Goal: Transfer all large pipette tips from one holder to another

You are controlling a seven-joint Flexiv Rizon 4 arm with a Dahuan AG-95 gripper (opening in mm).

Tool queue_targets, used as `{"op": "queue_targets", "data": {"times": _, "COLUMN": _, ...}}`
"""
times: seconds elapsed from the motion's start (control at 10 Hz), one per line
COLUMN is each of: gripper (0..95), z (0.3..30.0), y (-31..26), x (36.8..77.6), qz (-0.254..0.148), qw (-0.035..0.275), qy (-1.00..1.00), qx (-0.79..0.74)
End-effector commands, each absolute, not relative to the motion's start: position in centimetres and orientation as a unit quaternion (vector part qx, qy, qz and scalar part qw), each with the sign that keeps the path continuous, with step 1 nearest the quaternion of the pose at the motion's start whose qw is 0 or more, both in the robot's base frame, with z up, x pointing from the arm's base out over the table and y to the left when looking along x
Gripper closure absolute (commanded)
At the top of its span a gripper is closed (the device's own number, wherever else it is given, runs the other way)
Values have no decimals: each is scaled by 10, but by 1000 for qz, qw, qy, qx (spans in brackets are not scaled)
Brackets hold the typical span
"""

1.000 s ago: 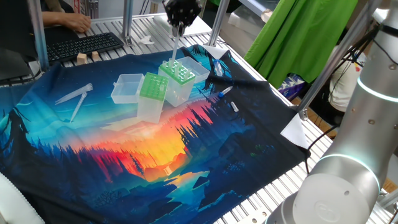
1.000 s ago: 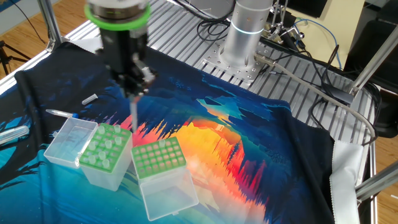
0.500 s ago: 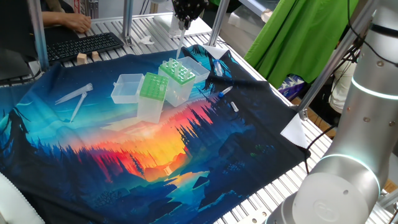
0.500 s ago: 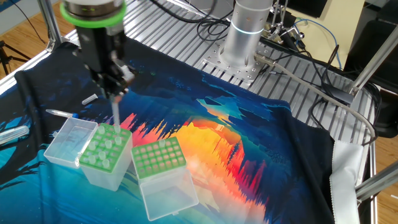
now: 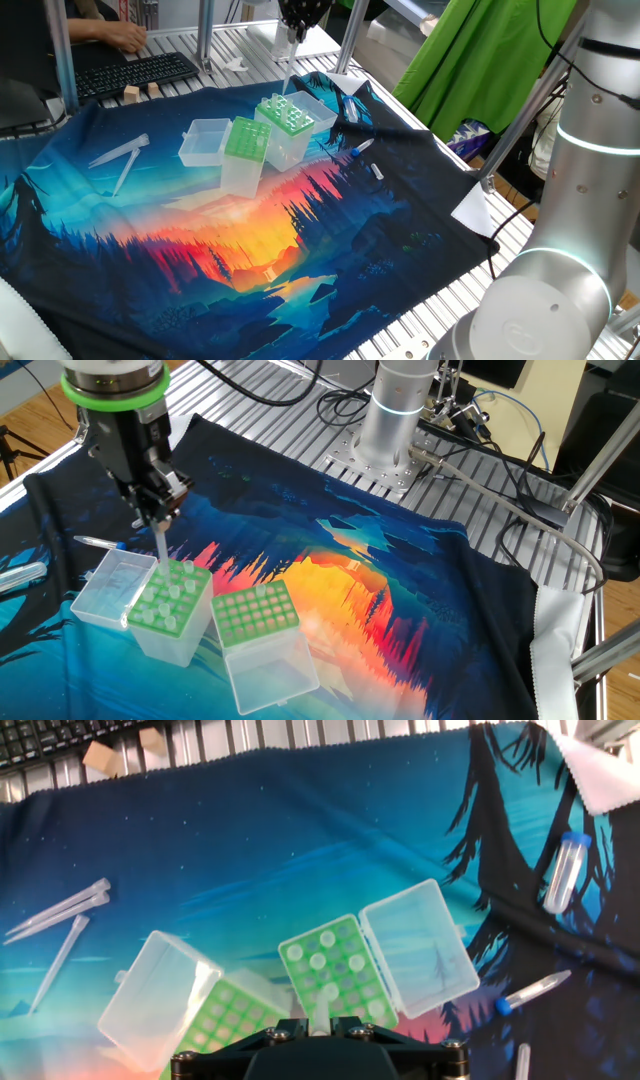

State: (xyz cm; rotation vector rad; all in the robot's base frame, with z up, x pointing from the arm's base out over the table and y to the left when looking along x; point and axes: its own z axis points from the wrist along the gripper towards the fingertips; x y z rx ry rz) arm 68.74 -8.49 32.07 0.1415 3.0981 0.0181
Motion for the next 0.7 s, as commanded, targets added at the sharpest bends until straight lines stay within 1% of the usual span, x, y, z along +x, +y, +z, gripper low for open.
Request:
{"op": "queue_targets", "data": {"times": 0.1, "gripper": 950, "z": 315, "y": -94, "x": 690, "qz": 9, "qw": 20, "qy": 999, "qx": 38}}
{"op": "queue_targets", "data": {"times": 0.3, "gripper": 950, "z": 309, "y": -102, "x": 693, "qz": 15, "qw": 19, "qy": 999, "qx": 38}}
{"op": "queue_targets", "data": {"times": 0.7, "gripper": 950, "z": 299, "y": -104, "x": 694, "qz": 16, "qw": 17, "qy": 999, "qx": 35}}
